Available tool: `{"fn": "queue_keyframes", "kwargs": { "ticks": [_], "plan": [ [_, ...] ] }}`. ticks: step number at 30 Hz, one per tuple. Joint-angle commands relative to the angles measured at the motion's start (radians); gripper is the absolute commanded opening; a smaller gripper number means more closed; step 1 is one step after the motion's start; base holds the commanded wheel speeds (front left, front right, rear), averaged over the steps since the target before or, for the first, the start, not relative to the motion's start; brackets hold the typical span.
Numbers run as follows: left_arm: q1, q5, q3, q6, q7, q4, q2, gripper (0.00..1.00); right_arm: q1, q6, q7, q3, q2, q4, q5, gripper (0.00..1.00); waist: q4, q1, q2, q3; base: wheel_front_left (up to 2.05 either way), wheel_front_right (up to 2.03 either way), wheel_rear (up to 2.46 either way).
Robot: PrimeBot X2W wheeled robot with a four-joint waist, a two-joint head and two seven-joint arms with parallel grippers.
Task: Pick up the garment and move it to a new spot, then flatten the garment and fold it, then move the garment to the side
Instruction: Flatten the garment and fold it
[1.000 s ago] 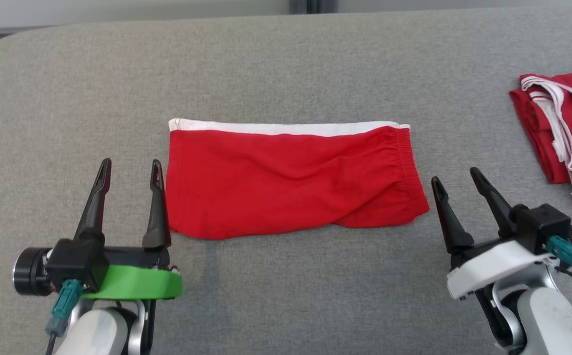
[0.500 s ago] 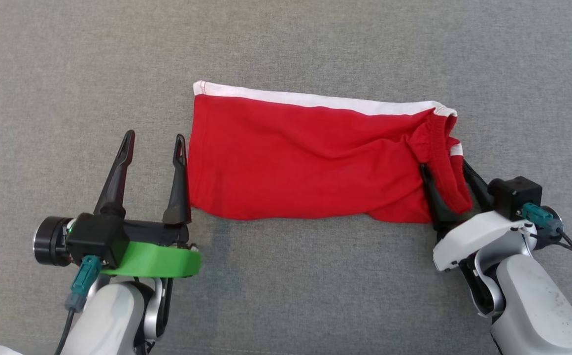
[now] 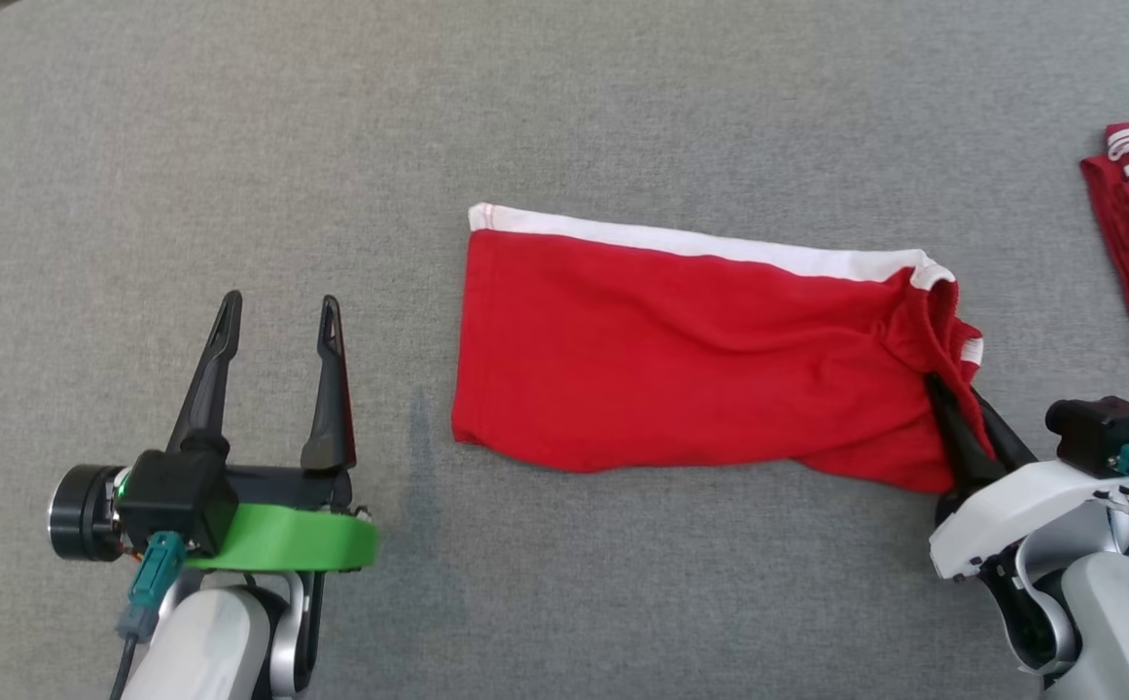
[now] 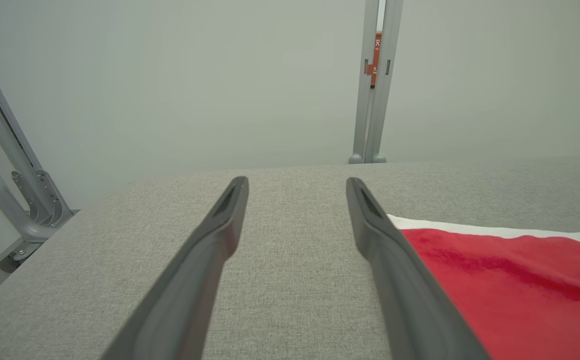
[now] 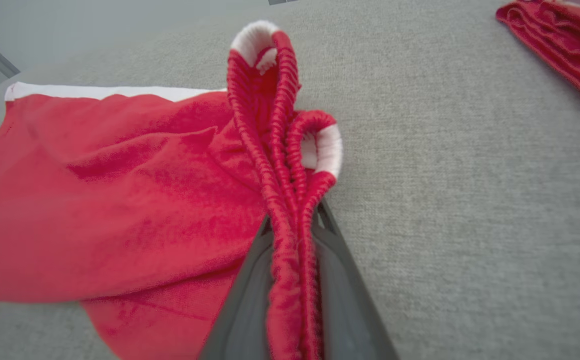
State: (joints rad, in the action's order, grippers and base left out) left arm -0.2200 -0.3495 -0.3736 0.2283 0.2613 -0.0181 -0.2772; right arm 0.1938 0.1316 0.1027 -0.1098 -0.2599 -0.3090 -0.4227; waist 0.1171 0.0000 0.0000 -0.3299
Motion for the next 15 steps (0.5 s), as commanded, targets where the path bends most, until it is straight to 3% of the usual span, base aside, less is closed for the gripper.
{"fn": "queue_keyframes", "kwargs": {
  "ticks": [1, 7, 15],
  "plan": [
    [0.017, 0.009, 0.004, 0.004, 0.004, 0.002, -0.009, 1.0, -0.015, -0.002, -0.023, -0.003, -0.007, 0.021, -0.031, 0.0, -0.024, 0.0, 0.0, 0.031, 0.0, 0.0, 0.0],
    [0.036, -0.004, 0.015, 0.008, 0.005, -0.01, -0.018, 1.0, 0.004, -0.001, -0.209, -0.098, -0.033, 0.166, -0.237, 0.0, -0.051, 0.0, 0.0, 0.052, 0.0, 0.0, 0.0],
    [0.015, 0.0, 0.006, 0.004, -0.001, -0.019, -0.025, 1.0, 0.096, -0.001, -0.42, -0.223, 0.039, 0.277, -0.514, 0.0, -0.035, 0.0, 0.0, 0.043, 0.0, 0.0, 0.0]
  ]
}}
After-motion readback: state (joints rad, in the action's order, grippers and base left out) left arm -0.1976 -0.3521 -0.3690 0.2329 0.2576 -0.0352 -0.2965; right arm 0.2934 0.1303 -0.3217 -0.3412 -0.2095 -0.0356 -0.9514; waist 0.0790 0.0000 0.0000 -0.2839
